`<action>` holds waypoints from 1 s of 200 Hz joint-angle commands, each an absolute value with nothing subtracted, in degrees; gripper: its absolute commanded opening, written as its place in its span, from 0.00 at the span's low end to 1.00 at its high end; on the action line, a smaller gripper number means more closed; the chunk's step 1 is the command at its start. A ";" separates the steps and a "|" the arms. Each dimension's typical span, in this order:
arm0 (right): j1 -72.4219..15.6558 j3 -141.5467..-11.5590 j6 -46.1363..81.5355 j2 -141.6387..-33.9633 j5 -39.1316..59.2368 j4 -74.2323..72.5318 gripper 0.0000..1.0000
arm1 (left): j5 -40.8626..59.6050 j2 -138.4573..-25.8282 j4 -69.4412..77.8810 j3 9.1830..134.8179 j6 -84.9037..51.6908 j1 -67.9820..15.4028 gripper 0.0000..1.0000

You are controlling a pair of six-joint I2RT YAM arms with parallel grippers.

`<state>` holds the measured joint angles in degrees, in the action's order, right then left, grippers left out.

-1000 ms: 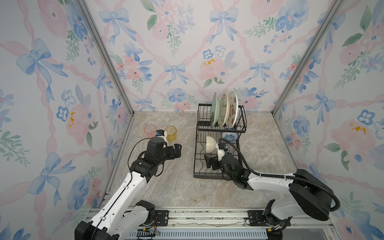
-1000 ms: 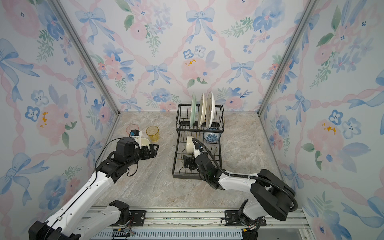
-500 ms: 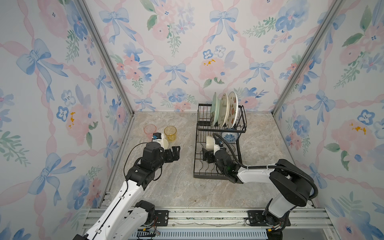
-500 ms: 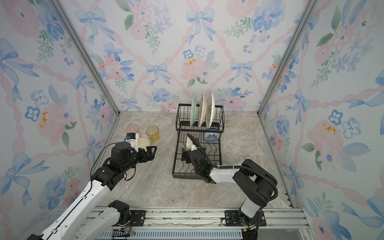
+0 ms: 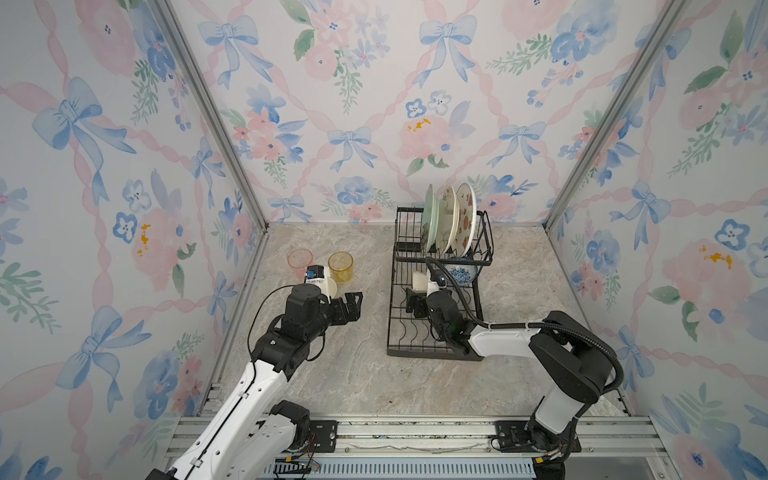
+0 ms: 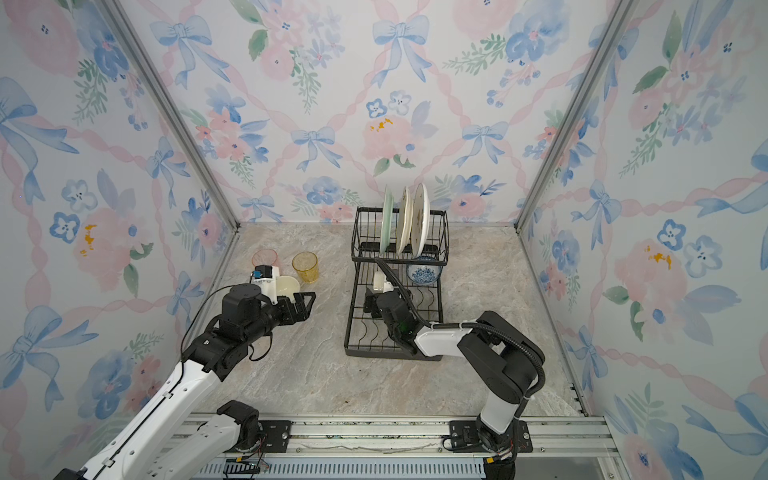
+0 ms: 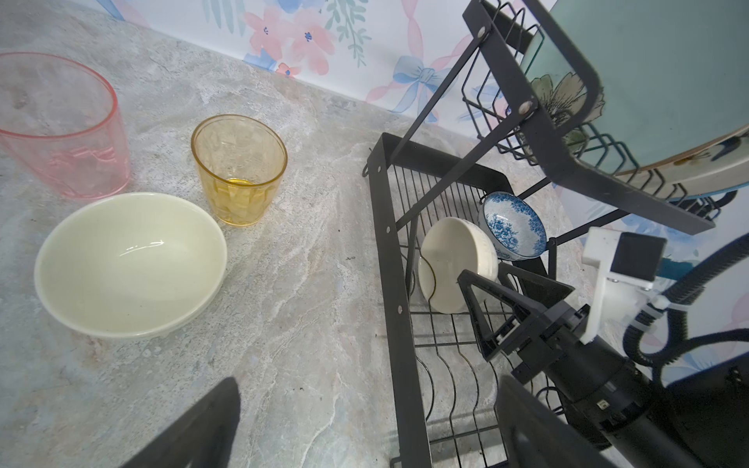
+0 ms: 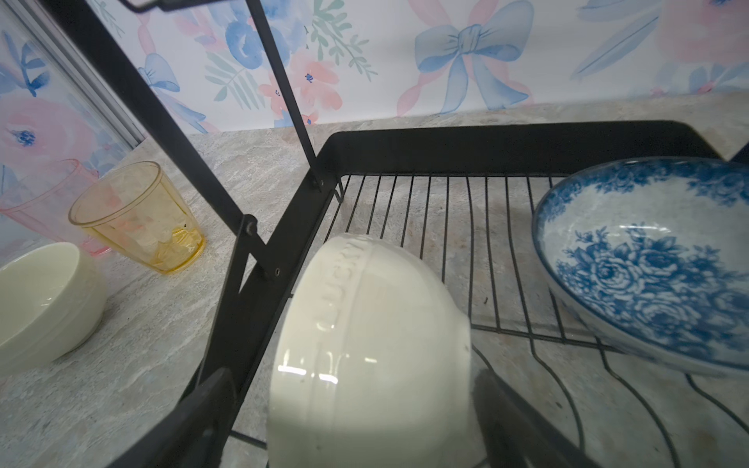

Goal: Unload the mixed dishes from the dish rack
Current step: 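Close the right gripper on the rim of the remaining cream bowl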

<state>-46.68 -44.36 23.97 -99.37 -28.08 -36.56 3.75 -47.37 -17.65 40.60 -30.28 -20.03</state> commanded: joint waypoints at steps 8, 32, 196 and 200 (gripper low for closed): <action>-45.58 -46.43 25.51 -101.20 -27.79 -34.37 0.94 | 4.61 -46.25 -16.19 39.90 -30.54 -20.15 0.98; -45.53 -47.67 25.31 -102.05 -27.34 -32.86 0.93 | 4.88 -46.23 -15.92 39.87 -30.54 -20.13 0.98; -47.19 -46.54 22.78 -100.95 -28.80 -34.65 0.63 | 4.60 -45.62 -15.30 39.34 -30.76 -20.15 0.98; -47.40 -46.50 22.57 -100.70 -29.17 -34.63 0.63 | 4.61 -45.62 -15.34 39.32 -30.82 -20.20 0.98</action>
